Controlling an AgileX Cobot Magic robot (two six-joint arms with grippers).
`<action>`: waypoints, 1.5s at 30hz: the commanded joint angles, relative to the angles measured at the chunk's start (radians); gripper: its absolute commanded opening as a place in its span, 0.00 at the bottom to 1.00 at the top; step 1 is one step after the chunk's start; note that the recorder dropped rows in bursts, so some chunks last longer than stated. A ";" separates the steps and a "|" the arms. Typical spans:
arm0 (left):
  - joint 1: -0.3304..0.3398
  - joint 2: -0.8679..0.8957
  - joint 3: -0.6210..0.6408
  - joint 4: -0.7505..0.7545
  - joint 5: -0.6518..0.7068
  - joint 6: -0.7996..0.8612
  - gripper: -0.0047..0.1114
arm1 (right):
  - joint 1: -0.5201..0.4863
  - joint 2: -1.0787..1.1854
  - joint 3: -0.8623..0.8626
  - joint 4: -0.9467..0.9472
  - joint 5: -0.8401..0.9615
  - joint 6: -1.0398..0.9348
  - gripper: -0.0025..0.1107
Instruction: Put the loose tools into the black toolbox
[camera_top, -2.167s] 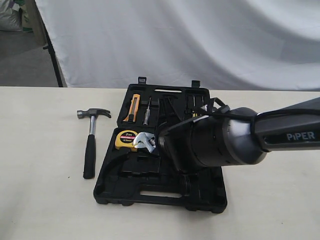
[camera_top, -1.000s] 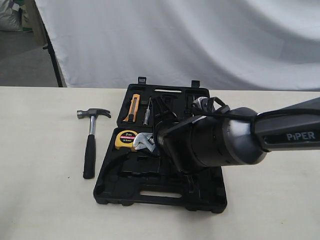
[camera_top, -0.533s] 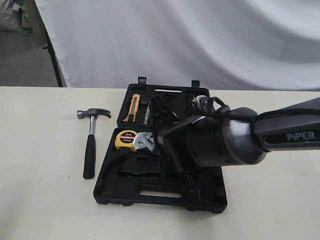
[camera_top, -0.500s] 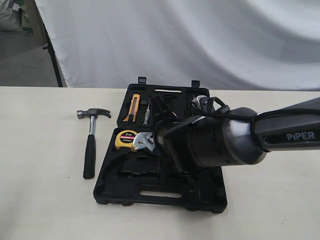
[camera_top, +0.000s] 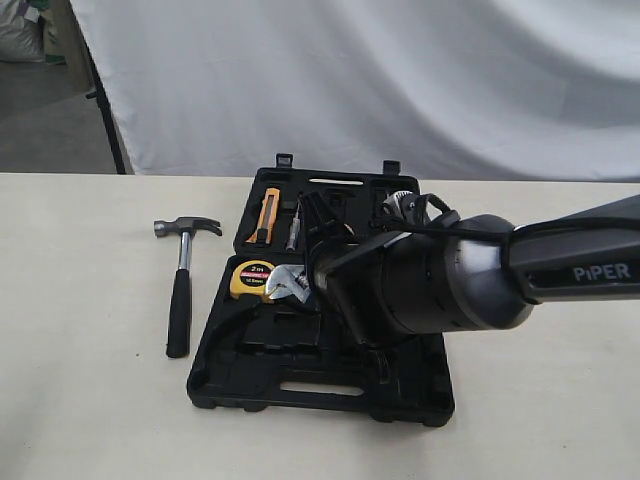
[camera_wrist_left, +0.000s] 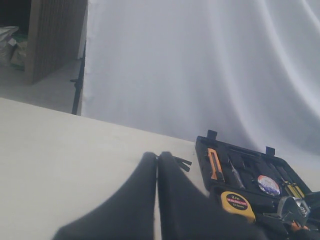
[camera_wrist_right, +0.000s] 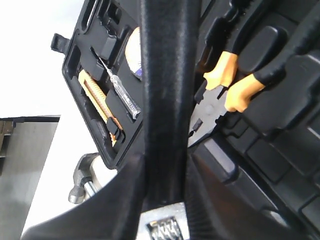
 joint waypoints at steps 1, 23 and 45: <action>-0.004 -0.003 -0.003 -0.002 -0.009 -0.005 0.05 | 0.004 -0.009 -0.006 0.001 0.034 -0.009 0.02; -0.004 -0.003 -0.003 -0.002 -0.009 -0.005 0.05 | 0.004 -0.009 0.043 0.107 0.023 -0.008 0.36; -0.006 -0.003 -0.003 0.006 -0.009 -0.005 0.05 | 0.004 -0.140 0.047 -0.413 0.241 -0.668 0.02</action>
